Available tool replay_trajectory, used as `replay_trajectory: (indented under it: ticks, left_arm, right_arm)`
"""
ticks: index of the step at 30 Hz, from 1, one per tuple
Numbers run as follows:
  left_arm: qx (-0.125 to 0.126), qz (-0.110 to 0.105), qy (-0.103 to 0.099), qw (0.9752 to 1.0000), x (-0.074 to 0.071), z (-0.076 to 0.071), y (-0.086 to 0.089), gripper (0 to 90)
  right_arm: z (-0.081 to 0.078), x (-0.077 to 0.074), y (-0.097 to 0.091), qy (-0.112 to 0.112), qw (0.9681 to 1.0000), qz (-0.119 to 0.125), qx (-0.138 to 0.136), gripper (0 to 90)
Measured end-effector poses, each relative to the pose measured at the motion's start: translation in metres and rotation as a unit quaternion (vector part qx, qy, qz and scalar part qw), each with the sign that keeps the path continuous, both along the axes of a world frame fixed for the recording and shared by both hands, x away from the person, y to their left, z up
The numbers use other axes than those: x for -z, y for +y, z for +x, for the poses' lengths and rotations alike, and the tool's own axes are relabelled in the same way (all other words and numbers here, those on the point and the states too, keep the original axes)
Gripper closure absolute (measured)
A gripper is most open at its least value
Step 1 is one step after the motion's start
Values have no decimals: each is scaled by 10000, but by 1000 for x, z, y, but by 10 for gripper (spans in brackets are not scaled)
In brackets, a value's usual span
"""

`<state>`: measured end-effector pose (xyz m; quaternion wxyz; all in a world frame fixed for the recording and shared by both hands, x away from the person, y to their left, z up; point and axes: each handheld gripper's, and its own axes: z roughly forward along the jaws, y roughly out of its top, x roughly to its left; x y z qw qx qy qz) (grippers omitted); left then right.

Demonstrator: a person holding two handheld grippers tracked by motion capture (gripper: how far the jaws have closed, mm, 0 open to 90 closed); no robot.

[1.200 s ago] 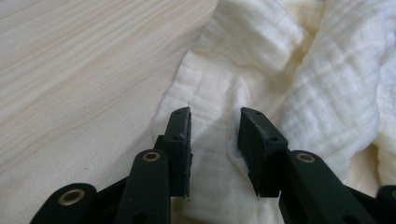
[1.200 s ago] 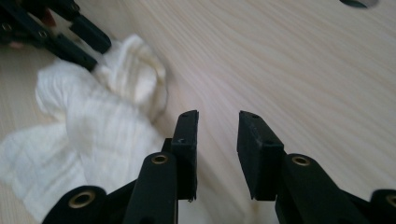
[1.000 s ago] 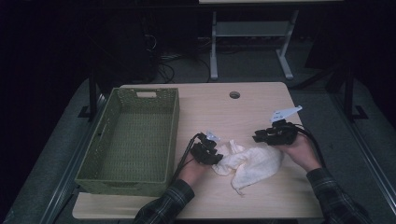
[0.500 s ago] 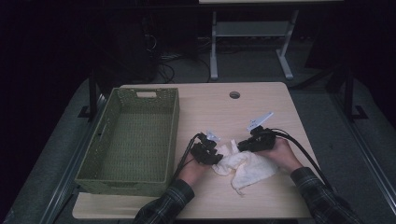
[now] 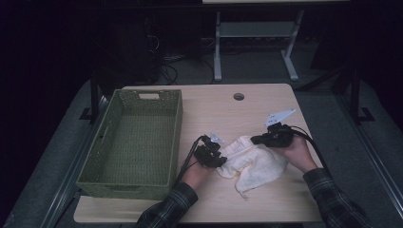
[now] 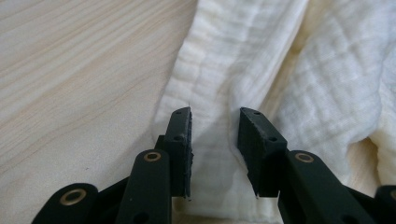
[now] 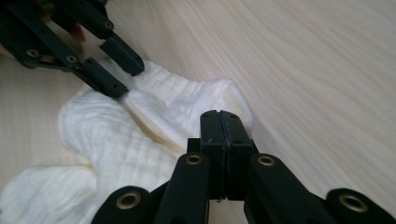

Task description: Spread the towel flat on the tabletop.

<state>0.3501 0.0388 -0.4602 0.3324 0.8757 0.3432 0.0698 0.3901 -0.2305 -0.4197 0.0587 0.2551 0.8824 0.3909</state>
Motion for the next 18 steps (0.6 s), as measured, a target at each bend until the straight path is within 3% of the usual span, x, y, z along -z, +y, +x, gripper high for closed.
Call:
replay_trajectory:
  ticks: [5, 10, 13, 16, 18]
  left_arm:
    - [-27, -15, 20, 10000, 0, 0, 0, 646]
    - [25, 66, 13, 10000, -1, 0, 0, 648]
    - [58, 111, -1, 9999, -1, 0, 1, 648]
    - [78, 148, -6, 9999, -1, 0, 1, 648]
    - [45, 118, -24, 9999, -1, -1, 0, 649]
  right_arm:
    - [-23, -9, 2, -112, 9996, 128, -204, 888]
    - [-52, -8, 14, -9, 9981, 195, -582, 887]
    - [-67, 3, 23, 139, 9966, 14, -816, 887]
    - [-76, 16, 33, 272, 9930, -220, -1128, 883]
    - [-78, 18, 34, 213, 9910, -321, -1279, 854]
